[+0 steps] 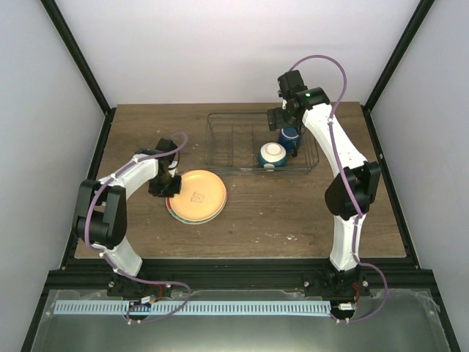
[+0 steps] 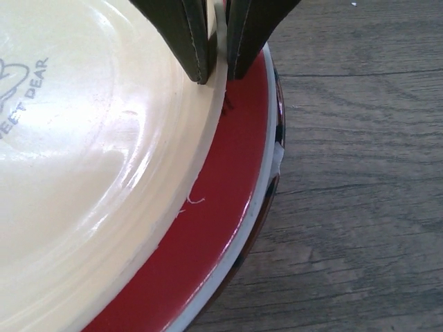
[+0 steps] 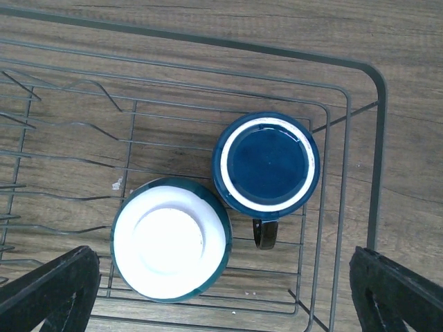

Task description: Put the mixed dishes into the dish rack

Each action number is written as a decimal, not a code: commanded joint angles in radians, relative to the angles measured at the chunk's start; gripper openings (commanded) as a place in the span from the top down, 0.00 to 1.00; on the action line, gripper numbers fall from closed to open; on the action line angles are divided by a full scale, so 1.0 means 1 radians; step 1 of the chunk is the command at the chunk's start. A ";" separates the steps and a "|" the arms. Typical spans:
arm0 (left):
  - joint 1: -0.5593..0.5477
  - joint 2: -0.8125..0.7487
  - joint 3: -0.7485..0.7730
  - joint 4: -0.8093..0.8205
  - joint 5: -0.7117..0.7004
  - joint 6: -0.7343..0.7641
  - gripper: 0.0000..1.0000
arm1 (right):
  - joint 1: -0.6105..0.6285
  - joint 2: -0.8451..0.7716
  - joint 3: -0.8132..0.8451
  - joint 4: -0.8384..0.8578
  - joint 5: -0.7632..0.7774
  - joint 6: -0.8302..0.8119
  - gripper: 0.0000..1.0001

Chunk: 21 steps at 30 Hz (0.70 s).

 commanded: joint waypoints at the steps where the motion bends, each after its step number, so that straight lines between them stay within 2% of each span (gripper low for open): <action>1: 0.003 -0.026 -0.026 -0.052 0.025 0.042 1.00 | -0.003 0.000 0.002 -0.007 -0.014 -0.001 0.00; 11: 0.003 -0.153 -0.002 -0.103 0.222 0.115 1.00 | -0.001 0.006 0.001 -0.008 -0.022 -0.014 0.00; 21: 0.003 -0.232 0.039 -0.143 0.499 0.210 1.00 | -0.001 -0.022 0.013 0.011 -0.216 -0.040 0.00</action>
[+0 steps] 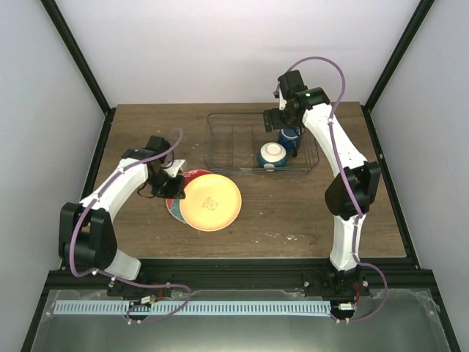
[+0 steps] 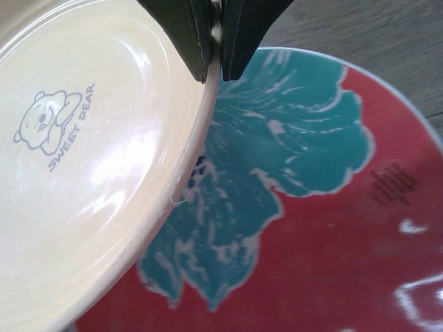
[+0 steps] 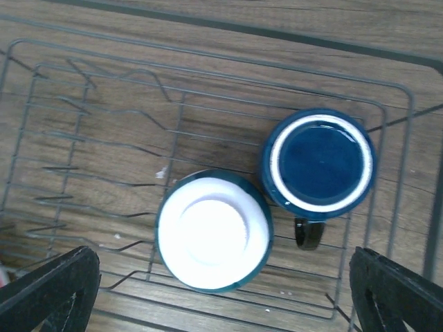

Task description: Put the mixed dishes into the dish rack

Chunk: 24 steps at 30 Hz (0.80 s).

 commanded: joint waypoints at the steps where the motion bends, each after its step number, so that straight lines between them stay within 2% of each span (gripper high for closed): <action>1: -0.002 -0.058 0.036 -0.013 0.173 0.063 1.00 | 0.000 -0.034 -0.004 0.021 -0.145 -0.043 0.00; 4: -0.002 -0.096 0.046 0.025 0.182 0.064 1.00 | -0.002 -0.070 -0.057 0.062 -0.235 -0.058 0.00; 8: -0.003 -0.110 0.101 0.113 0.123 0.020 1.00 | -0.003 -0.093 -0.090 0.105 -0.380 -0.072 0.00; 16: -0.002 0.051 0.352 0.189 0.002 0.025 1.00 | -0.004 -0.160 -0.172 0.242 -0.757 -0.120 0.00; 24: -0.003 0.189 0.539 0.187 0.006 0.066 1.00 | -0.004 -0.184 -0.267 0.294 -0.886 -0.164 0.00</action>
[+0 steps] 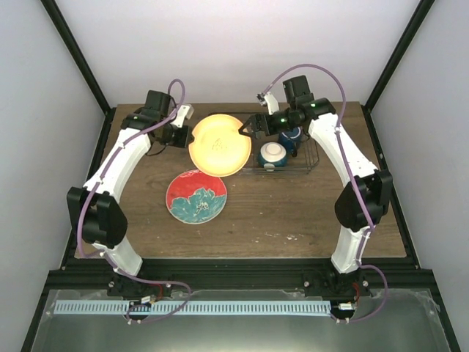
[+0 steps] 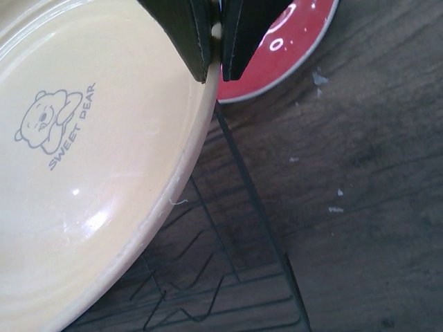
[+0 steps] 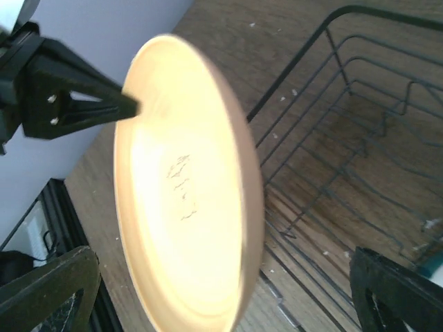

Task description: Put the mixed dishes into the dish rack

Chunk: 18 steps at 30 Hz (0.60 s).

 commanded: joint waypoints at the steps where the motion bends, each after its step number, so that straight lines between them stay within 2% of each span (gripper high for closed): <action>1: -0.001 0.028 0.075 0.017 0.015 0.033 1.00 | -0.003 -0.038 -0.056 0.077 -0.117 -0.031 0.00; 8: -0.002 0.039 0.111 0.030 0.065 0.027 1.00 | -0.002 -0.029 -0.147 0.161 -0.109 -0.035 0.00; 10: -0.002 0.041 0.115 0.033 0.081 0.027 1.00 | -0.003 -0.038 -0.180 0.221 -0.134 -0.038 0.05; 12: -0.002 0.040 0.112 0.042 0.097 0.026 1.00 | -0.003 -0.035 -0.188 0.269 -0.188 -0.034 0.17; 15: -0.002 0.042 0.100 0.059 0.109 0.020 1.00 | -0.002 -0.007 -0.170 0.314 -0.286 -0.007 0.44; 18: -0.002 0.045 0.092 0.075 0.118 0.015 1.00 | -0.002 0.023 -0.154 0.338 -0.353 0.016 0.67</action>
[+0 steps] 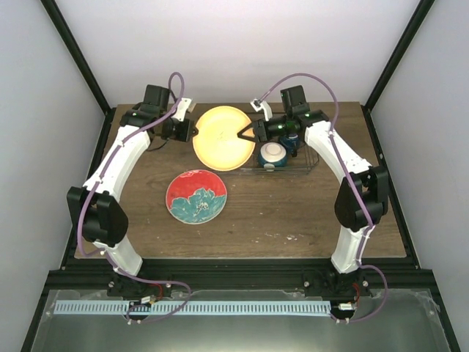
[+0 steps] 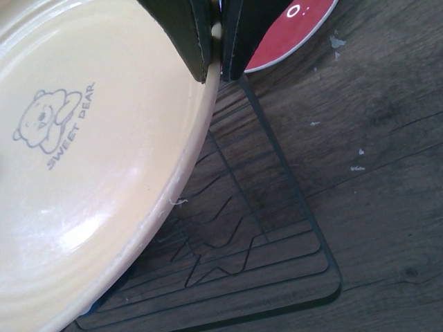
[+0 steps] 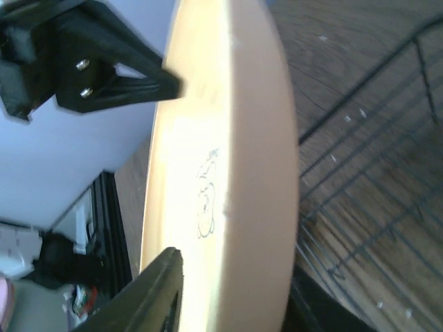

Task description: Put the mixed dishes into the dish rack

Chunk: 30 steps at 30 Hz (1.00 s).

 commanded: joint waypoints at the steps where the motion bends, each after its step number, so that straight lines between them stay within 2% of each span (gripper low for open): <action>1: -0.002 0.010 0.005 0.058 0.051 -0.003 1.00 | -0.001 0.032 0.041 0.088 -0.150 0.024 0.73; 6: -0.002 0.017 -0.012 0.085 0.047 -0.018 1.00 | -0.001 0.050 0.070 0.070 -0.143 0.007 0.98; 8: -0.001 0.023 -0.013 0.091 0.031 -0.027 1.00 | -0.001 0.060 0.096 0.040 -0.110 -0.014 0.99; 9: -0.001 0.029 -0.012 0.091 0.021 -0.028 0.96 | -0.001 0.068 0.118 0.020 -0.082 -0.031 0.99; 10: -0.002 0.033 -0.008 0.088 0.009 -0.031 0.89 | -0.001 0.078 0.142 0.001 -0.051 -0.047 0.99; 14: -0.001 0.029 0.002 0.080 -0.061 -0.031 0.45 | -0.002 0.116 0.272 -0.059 0.085 -0.141 0.99; 15: -0.001 0.027 0.006 0.081 -0.091 -0.038 0.32 | -0.002 0.117 0.292 -0.050 0.112 -0.164 0.99; 18: 0.006 0.021 0.033 0.079 -0.175 -0.064 0.06 | -0.002 0.083 0.268 0.054 0.196 -0.235 0.99; 20: 0.019 0.017 0.055 0.079 -0.204 -0.091 0.01 | -0.003 0.049 0.211 0.150 0.274 -0.292 0.99; 27: 0.092 -0.017 0.045 0.129 -0.183 -0.146 0.00 | -0.002 -0.052 -0.067 0.543 0.528 -0.580 0.99; 30: 0.103 -0.011 0.047 0.122 -0.185 -0.140 0.00 | -0.004 -0.074 -0.151 0.737 0.564 -0.707 0.99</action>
